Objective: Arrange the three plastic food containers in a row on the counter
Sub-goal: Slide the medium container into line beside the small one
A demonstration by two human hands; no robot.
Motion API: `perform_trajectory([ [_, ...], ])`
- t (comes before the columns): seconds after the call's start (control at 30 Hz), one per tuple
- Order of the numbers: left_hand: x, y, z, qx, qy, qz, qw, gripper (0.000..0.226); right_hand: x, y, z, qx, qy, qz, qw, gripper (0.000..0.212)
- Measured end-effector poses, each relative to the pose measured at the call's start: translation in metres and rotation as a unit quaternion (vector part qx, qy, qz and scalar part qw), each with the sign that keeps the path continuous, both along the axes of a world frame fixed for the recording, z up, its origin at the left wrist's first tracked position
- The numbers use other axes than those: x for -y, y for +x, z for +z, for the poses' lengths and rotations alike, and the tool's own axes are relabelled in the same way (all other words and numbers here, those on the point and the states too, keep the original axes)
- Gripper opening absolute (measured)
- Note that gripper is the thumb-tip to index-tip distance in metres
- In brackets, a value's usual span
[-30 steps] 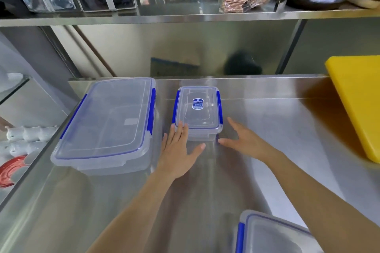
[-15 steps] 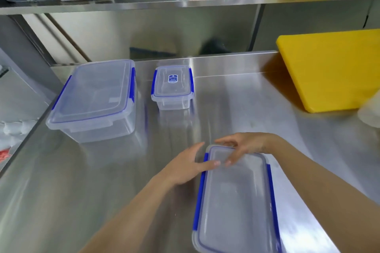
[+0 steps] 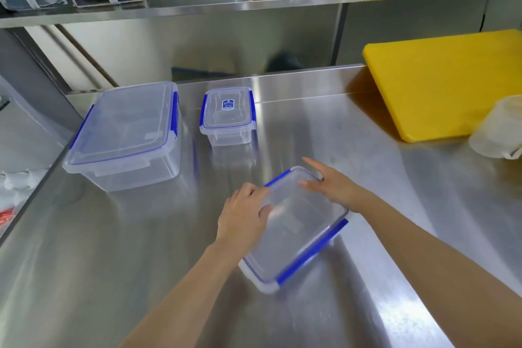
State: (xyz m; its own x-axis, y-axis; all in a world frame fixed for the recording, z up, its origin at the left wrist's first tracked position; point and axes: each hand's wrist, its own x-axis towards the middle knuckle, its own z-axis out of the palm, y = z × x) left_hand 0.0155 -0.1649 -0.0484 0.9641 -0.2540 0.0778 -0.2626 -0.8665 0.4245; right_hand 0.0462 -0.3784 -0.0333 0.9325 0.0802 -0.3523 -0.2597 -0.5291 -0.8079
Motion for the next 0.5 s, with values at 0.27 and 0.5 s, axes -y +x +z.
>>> perform_trajectory([
  [0.27,0.013,-0.014,-0.002,-0.06,0.1,0.046,0.992,0.079,-0.011,-0.005,-0.012,0.038,-0.202,-0.151,0.967,0.048],
  [0.5,0.02,0.005,-0.014,-0.146,-0.094,0.06,0.983,0.102,0.017,-0.02,0.035,-0.077,-0.151,0.054,0.984,0.044],
])
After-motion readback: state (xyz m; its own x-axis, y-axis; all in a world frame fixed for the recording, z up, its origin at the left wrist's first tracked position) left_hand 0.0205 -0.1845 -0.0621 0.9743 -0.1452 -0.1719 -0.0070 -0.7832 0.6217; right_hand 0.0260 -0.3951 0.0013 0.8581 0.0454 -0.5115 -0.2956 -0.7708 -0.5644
